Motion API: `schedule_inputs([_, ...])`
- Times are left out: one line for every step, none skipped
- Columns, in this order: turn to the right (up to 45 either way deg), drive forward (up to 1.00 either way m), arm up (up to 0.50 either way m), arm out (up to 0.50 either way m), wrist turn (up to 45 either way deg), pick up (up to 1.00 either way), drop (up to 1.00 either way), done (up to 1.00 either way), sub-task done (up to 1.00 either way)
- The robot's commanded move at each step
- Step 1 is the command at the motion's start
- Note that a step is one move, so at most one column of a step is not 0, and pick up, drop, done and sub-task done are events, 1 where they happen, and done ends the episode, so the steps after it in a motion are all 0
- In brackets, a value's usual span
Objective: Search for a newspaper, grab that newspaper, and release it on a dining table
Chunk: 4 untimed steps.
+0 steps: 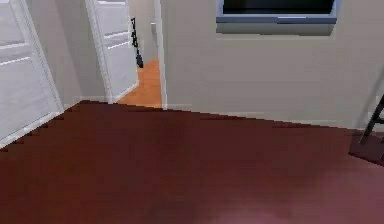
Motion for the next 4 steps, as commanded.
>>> schedule_inputs([45.0,0.00,0.00,0.00,0.0,0.00,0.00,0.00,0.00])
schedule_inputs([0.0,0.05,0.00,0.00,0.0,0.00,0.00,0.00,0.00])
schedule_inputs([-42.0,0.00,0.00,0.00,0.0,0.00,0.00,0.00,0.00])
schedule_inputs([-3.0,0.00,0.00,0.00,0.0,0.00,0.00,0.00,0.00])
